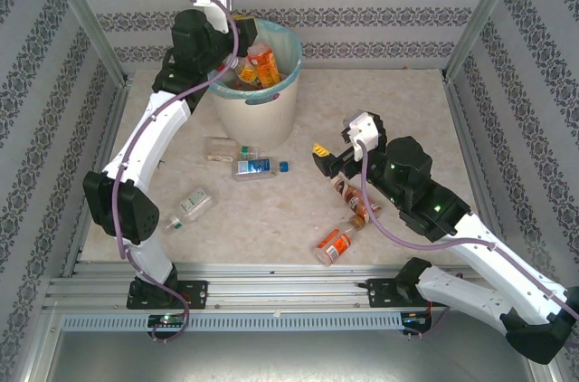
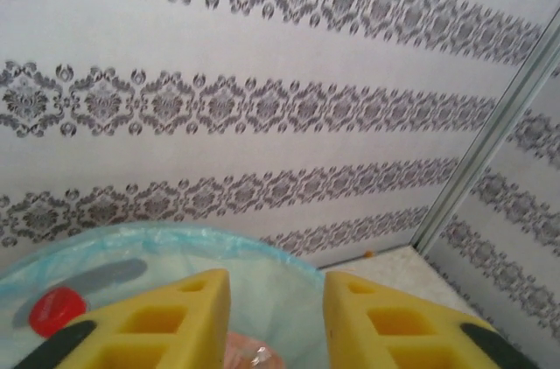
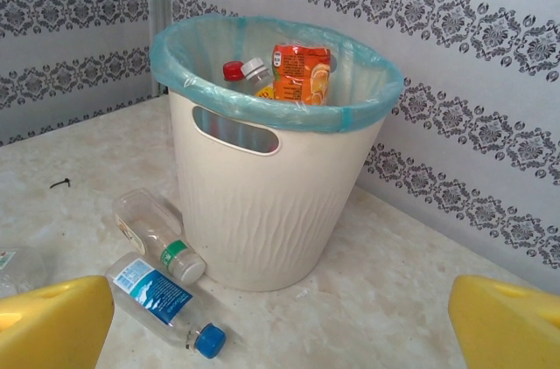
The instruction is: Put the plastic bottles in the bin
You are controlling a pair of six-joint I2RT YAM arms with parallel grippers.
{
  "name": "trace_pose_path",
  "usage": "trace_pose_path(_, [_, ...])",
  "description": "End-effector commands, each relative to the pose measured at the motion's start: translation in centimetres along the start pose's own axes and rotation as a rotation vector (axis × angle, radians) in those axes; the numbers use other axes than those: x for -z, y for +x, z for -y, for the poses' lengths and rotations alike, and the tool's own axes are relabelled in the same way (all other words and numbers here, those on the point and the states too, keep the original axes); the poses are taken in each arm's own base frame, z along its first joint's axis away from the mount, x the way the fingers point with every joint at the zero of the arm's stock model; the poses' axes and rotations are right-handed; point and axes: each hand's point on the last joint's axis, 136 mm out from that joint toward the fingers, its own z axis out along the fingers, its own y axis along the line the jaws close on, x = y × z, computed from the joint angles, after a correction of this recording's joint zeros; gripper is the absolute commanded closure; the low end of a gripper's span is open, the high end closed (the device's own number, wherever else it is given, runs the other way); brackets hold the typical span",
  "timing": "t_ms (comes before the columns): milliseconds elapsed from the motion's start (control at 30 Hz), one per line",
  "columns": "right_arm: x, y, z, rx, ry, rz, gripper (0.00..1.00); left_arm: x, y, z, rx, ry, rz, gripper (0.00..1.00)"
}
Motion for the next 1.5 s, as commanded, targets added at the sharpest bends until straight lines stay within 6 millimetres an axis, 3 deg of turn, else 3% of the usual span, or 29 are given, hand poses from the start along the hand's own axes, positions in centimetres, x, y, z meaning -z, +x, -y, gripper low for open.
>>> trace_pose_path(0, [-0.1, -0.3, -0.3, -0.019, -0.009, 0.017, 0.02, -1.8, 5.8, -2.4, 0.062, -0.068, -0.167, 0.77])
trace_pose_path(100, [-0.1, -0.3, -0.3, -0.017, -0.01, 0.012, 0.02, -3.4, 7.9, -2.0, 0.096, -0.027, -0.237, 0.89])
trace_pose_path(233, [-0.1, -0.4, -0.3, -0.021, -0.008, 0.016, 0.02, -5.5, 11.3, -1.2, 0.1, -0.001, -0.346, 0.94])
trace_pose_path(367, [-0.1, -0.5, -0.2, -0.019, -0.006, 0.015, 0.02, -7.2, 13.8, -0.8, 0.101, 0.008, -0.402, 0.94])
trace_pose_path(600, [0.1, -0.5, 0.0, -0.007, 0.005, 0.012, 0.02, -8.4, 15.7, -1.2, 0.099, -0.005, -0.457, 0.95])
trace_pose_path(733, [0.2, -0.6, 0.0, -0.006, 0.006, 0.014, 0.02, -8.0, 13.4, -0.8, 0.08, 0.002, -0.41, 0.92])
trace_pose_path(867, [0.3, -0.8, -0.1, -0.01, -0.001, 0.019, 0.02, -6.6, 7.7, 0.8, 0.053, 0.025, -0.297, 0.85])
trace_pose_path(1033, [0.5, -0.8, 0.0, -0.024, 0.001, 0.02, 0.02, -2.4, -0.2, 2.9, 0.008, 0.045, -0.121, 0.73])
trace_pose_path(1133, [0.4, -0.4, 0.8, -0.056, 0.047, -0.003, 0.02, 0.5, -3.2, 3.8, -0.02, 0.045, -0.045, 0.71])
trace_pose_path(1200, [0.2, 0.3, 1.5, -0.086, 0.087, -0.037, 0.02, 2.2, -4.0, 4.2, -0.033, 0.048, -0.018, 0.71])
trace_pose_path(1300, [-0.3, 1.8, 1.4, -0.115, 0.079, -0.119, 0.02, 4.4, -3.4, 4.4, -0.043, 0.037, -0.023, 0.7])
trace_pose_path(1467, [-1.1, 5.4, 0.2, -0.139, 0.026, -0.295, 0.02, 7.9, 0.9, 6.1, -0.109, 0.086, -0.077, 0.65])
